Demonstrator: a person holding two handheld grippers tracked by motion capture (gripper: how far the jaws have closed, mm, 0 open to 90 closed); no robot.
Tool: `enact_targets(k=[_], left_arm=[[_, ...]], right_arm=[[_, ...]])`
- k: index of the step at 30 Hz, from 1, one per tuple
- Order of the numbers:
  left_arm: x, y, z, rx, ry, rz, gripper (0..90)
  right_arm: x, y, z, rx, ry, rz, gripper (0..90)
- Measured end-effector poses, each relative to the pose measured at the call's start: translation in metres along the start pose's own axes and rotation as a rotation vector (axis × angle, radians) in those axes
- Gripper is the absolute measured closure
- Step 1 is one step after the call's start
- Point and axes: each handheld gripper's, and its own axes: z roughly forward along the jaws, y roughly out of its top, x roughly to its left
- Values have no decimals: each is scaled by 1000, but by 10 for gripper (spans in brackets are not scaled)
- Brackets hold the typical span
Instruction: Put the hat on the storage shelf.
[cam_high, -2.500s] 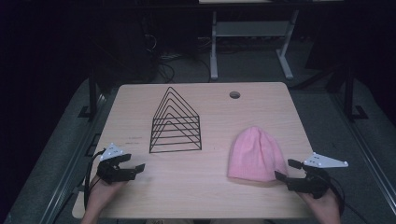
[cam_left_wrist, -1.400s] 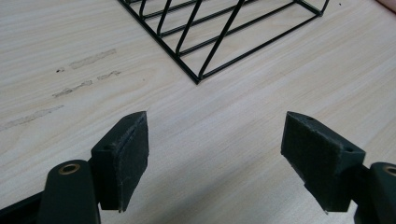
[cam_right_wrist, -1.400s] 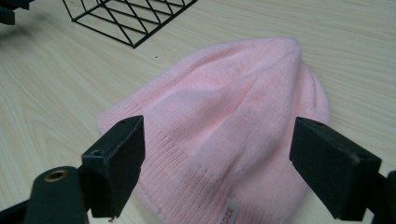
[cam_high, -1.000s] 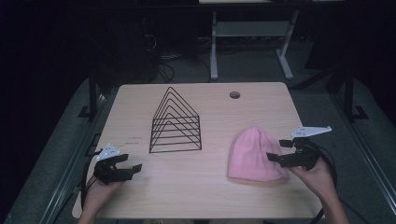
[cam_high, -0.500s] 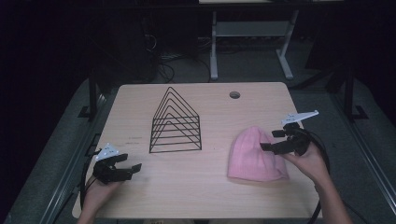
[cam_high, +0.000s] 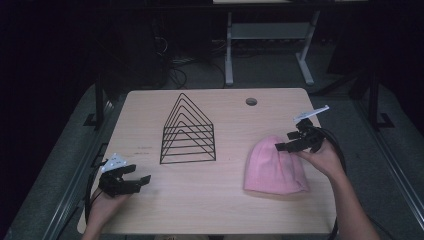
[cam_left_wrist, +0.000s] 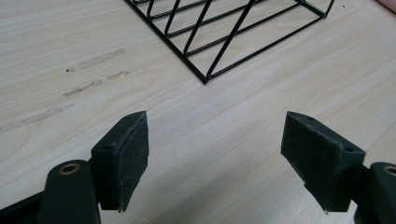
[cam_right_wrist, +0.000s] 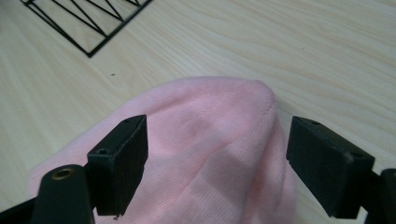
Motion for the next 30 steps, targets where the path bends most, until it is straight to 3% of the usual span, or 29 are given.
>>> enact_targets(k=[13, 18, 25, 30], left_arm=[[1, 0, 0, 10, -1, 8, 229], [1, 0, 0, 10, -2, 9, 229], [1, -1, 0, 7, -4, 4, 230], [2, 0, 1, 13, -9, 10, 230]], right_arm=[[-21, 8, 29, 57, -38, 26, 243], [-25, 8, 39, 71, -36, 79, 278], [-32, 7, 46, 73, -39, 108, 303], [-32, 6, 57, 86, -31, 119, 393]])
